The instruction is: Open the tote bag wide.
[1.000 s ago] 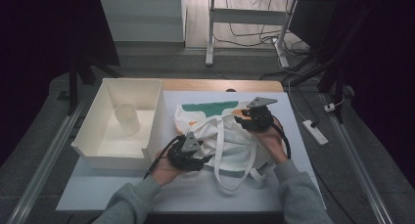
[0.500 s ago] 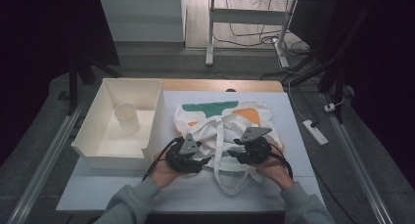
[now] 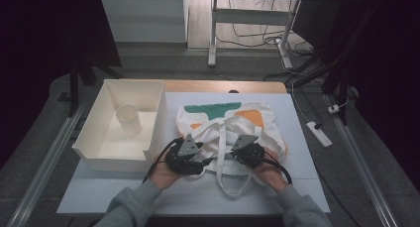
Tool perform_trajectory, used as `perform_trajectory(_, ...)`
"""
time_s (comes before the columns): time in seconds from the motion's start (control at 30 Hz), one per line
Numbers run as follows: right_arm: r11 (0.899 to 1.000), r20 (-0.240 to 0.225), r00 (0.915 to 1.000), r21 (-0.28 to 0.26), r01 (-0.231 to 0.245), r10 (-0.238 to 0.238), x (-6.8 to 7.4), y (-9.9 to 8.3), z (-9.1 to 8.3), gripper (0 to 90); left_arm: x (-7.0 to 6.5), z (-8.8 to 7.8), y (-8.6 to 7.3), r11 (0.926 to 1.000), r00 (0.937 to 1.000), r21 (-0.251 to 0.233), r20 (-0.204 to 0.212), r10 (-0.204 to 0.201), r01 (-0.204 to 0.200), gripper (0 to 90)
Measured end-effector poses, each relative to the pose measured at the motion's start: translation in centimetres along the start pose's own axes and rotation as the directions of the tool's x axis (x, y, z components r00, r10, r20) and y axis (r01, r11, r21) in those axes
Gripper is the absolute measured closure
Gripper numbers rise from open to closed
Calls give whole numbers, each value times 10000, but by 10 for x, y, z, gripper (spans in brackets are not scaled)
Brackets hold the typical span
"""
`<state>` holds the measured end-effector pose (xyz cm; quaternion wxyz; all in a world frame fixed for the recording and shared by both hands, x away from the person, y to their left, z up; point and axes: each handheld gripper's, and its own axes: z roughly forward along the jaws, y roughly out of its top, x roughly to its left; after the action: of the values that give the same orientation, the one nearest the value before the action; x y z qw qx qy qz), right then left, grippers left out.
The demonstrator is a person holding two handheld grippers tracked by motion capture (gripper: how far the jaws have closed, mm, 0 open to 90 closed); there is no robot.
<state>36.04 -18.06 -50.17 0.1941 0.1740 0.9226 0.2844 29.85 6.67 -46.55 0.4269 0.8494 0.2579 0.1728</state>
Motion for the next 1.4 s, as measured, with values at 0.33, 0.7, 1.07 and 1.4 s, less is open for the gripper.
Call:
perform_trajectory(0.33, 9993, -1202, 9927, -359, -129, 85, 32, -18, -39, 882, 4, -9, 31, 9969, 9999, -772, -69, -142, 136, 369)
perform_trajectory(0.7, 9992, -1384, 9904, -403, -14, -42, 60, -27, -53, 882, 14, 26, 62, 9992, 9977, -185, 581, -352, 363, 350)
perform_trajectory(1.07, 9989, -1451, 9894, -442, -178, 112, 58, -28, -50, 882, 26, 76, 69, 9861, 9834, 1653, 1760, -435, 140, 347)
perform_trajectory(1.4, 9985, -1214, 9926, -542, 8, -74, 59, -27, -51, 881, 27, 98, 57, 9623, 9925, 2665, 1202, 225, -541, 833)
